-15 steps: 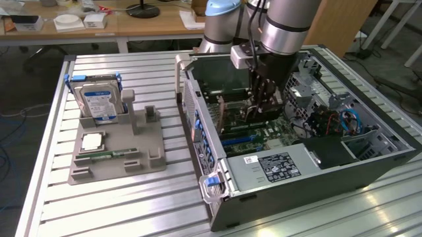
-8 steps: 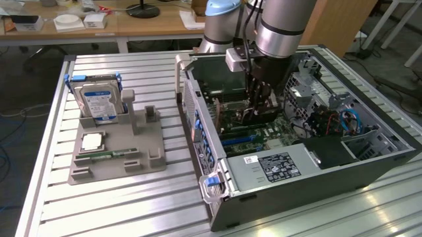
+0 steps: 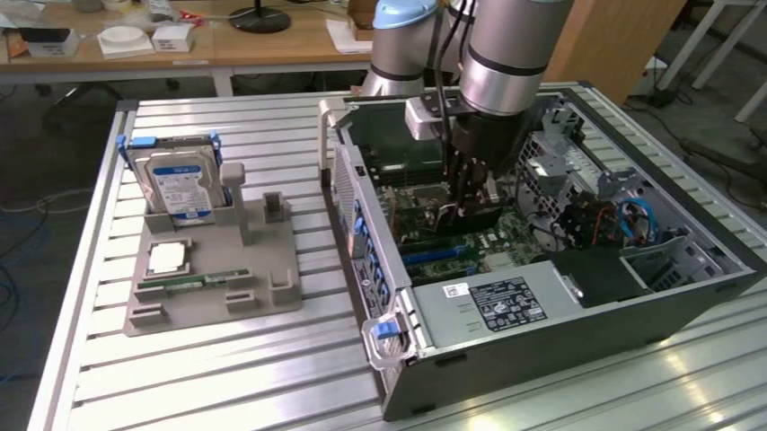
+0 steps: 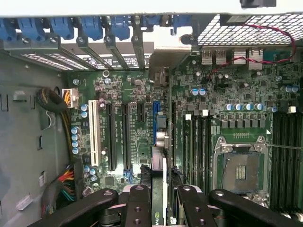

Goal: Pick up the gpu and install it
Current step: 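Insert the gpu into the slot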

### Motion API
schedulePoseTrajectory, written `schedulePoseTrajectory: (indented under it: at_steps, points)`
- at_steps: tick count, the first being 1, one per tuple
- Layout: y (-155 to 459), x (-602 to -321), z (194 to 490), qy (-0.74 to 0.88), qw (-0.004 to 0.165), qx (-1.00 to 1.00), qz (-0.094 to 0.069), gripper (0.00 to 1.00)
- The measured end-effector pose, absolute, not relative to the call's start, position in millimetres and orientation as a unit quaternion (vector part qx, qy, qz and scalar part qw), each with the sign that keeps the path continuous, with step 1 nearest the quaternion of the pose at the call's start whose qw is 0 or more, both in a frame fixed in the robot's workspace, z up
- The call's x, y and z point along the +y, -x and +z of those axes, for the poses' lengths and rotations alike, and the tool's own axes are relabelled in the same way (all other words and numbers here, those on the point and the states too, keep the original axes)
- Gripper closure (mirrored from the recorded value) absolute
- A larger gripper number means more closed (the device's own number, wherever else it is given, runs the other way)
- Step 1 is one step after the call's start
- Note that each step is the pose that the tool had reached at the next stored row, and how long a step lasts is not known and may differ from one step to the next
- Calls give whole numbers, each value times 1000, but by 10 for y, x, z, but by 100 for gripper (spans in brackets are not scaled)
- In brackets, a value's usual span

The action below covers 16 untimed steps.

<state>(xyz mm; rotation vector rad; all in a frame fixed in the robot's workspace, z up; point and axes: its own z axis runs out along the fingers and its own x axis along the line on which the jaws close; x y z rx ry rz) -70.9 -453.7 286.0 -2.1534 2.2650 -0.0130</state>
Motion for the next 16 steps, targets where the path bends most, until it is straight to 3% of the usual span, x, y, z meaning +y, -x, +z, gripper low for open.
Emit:
schedulePoseTrajectory:
  at_steps: [16]
  points:
    - [732,-4595,2849,689,8,725,-4,74]
